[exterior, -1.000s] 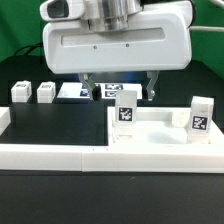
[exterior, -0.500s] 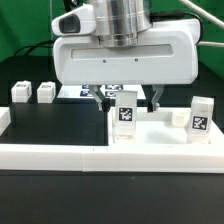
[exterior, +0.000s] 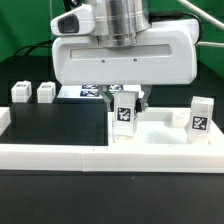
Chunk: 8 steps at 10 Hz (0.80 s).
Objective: Assemble square table
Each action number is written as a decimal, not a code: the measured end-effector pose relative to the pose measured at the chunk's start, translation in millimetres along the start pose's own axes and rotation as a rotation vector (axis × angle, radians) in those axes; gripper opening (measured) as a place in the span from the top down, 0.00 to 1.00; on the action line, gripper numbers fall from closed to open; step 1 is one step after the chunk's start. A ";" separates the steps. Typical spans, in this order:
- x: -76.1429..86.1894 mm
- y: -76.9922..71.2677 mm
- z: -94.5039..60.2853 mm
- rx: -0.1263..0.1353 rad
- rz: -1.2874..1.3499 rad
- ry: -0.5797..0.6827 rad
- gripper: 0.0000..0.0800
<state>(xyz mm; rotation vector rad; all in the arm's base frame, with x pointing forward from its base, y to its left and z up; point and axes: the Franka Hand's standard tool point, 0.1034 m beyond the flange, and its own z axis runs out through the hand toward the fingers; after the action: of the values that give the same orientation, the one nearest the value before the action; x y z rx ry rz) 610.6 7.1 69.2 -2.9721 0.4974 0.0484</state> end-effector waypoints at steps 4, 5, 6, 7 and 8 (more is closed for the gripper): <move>4.0 -3.0 0.6 0.003 0.283 0.009 0.64; 4.6 -3.3 0.6 0.006 0.346 0.012 0.64; 5.5 -4.4 0.7 0.023 0.529 0.012 0.64; 6.2 -5.0 1.0 0.045 0.732 0.009 0.64; 8.4 -3.9 1.1 0.078 0.865 0.007 0.64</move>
Offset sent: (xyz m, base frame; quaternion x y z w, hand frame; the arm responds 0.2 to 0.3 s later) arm 0.0119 -0.0054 -0.0149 -0.0276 0.0190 0.2793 0.9596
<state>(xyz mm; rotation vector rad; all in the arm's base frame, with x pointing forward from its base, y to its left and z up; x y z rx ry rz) 619.8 8.2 68.1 -2.4455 1.6756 0.0946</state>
